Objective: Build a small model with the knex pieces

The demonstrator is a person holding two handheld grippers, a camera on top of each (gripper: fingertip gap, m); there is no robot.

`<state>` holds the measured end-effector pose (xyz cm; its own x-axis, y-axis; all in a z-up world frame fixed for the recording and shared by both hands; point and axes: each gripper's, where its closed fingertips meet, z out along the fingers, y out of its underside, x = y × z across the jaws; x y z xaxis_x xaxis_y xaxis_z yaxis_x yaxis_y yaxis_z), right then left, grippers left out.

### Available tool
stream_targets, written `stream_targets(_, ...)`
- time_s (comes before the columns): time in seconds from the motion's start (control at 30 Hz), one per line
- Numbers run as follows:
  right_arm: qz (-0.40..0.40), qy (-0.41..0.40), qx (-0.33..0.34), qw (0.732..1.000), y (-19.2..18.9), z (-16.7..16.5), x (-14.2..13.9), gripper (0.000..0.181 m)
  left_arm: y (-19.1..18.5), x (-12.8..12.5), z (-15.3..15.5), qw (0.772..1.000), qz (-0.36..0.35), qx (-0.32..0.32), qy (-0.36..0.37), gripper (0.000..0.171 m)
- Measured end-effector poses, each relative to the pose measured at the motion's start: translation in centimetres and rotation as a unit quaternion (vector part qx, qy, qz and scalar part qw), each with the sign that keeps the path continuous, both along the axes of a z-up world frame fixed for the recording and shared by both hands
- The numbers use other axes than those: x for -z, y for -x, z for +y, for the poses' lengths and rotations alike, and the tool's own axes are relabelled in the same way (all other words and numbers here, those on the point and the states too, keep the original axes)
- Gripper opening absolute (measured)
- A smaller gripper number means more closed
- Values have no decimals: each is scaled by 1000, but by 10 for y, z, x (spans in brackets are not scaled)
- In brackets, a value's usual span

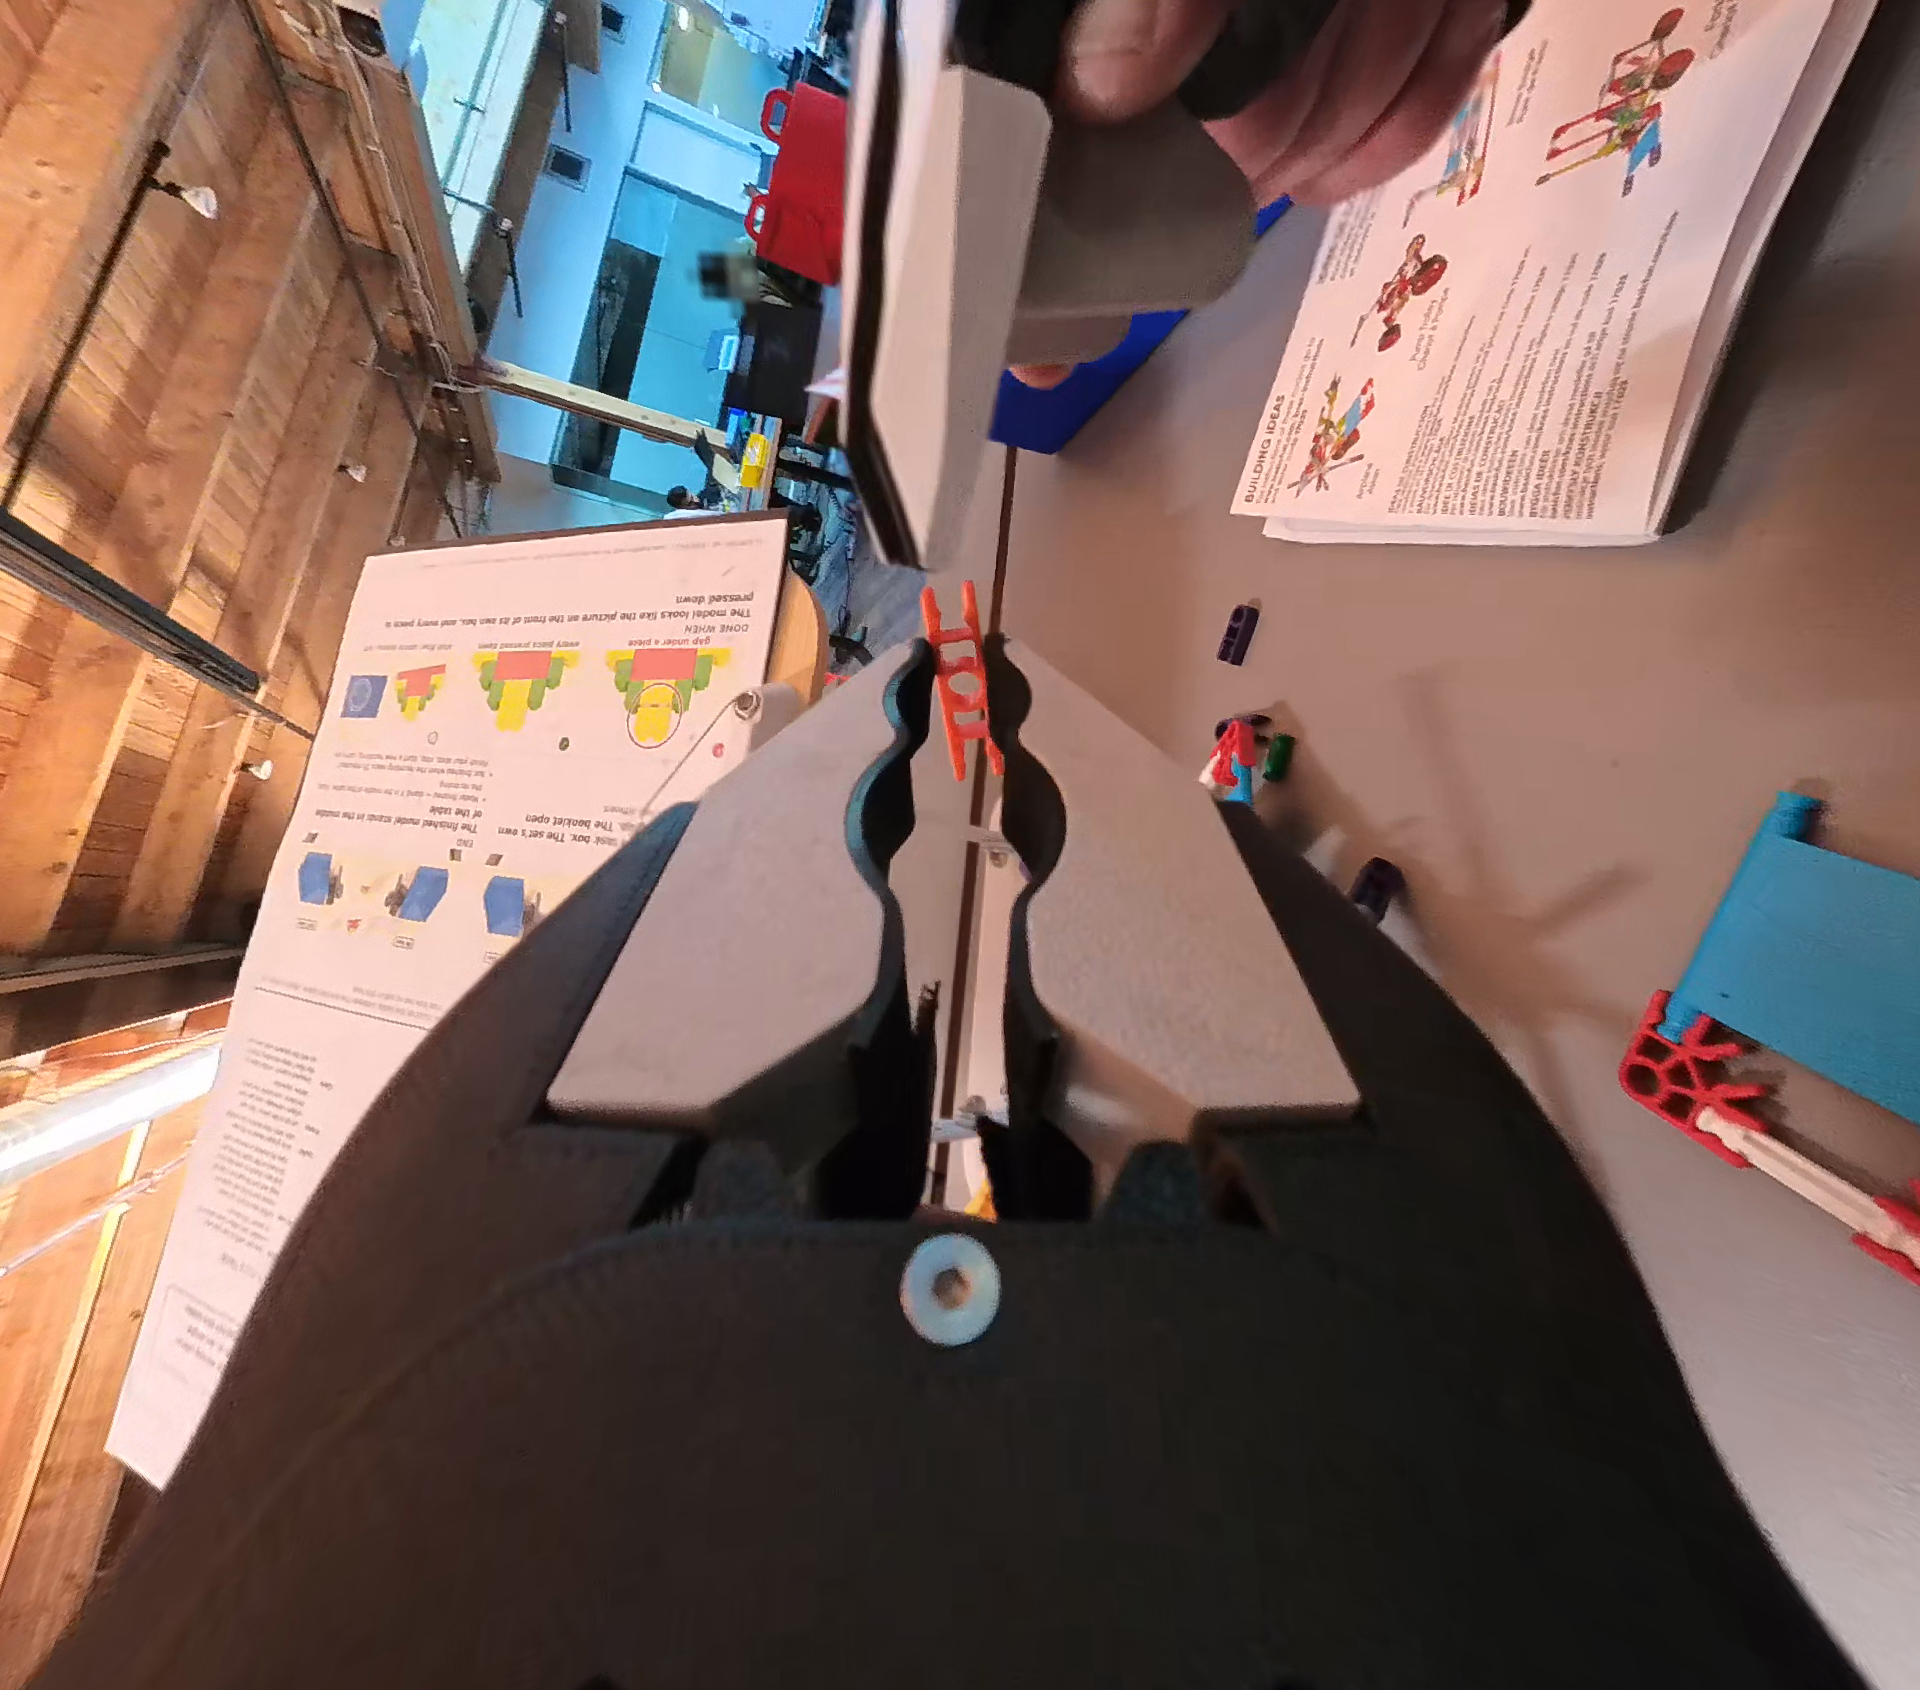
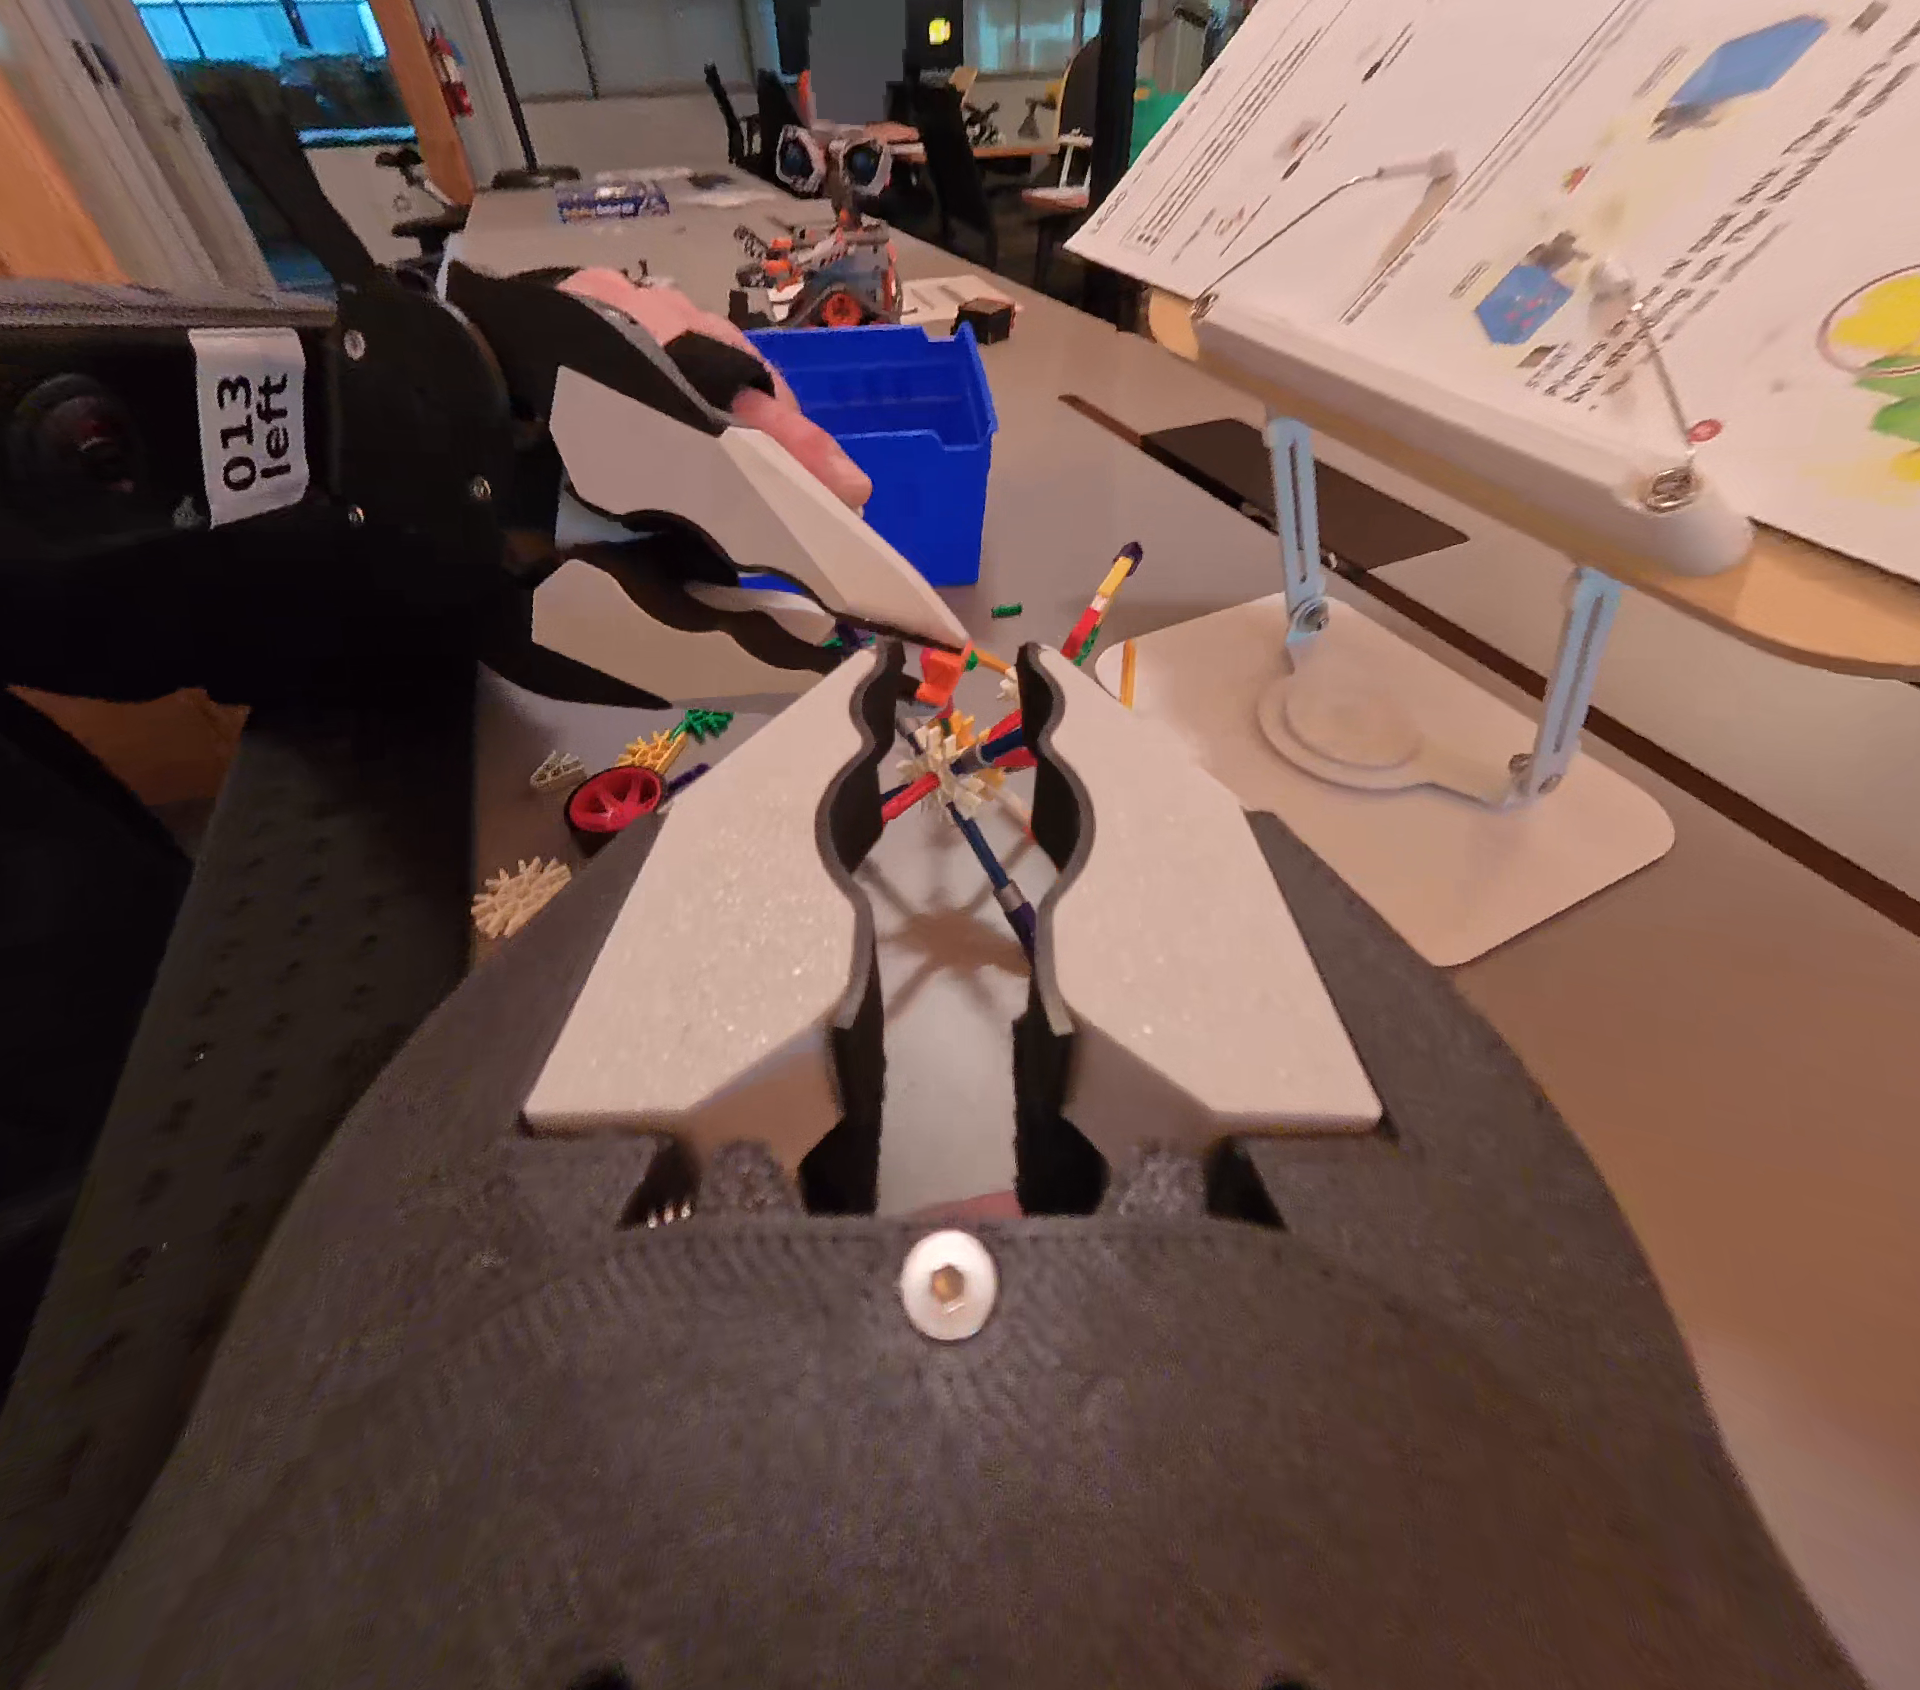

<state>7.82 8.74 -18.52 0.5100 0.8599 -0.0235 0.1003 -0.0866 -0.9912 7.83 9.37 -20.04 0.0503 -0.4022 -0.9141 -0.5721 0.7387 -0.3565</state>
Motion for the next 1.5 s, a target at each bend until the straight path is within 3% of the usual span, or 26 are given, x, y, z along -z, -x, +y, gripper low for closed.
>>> stream_targets(0.13,-24,12,-7,1000,4,-1,10,21,-3,-1,-3,1000,0,6,-13,7)
stream_targets(0.43,-22,1,1,1000,-2,-1,4,10,-9,1,-8,999,-6,18,-36,7)
stream_targets(0.6,11,5,9,1000,-15,-2,-8,14,-10,1,-6,999,-6,14,-39,7)
stream_targets(1.17,-27,26,-15,999,5,-4,15,21,-8,4,0,998,8,5,-56,7)
stream_targets(1.5,12,37,-28,999,10,-5,7,25,-4,5,0,995,23,26,-94,8)
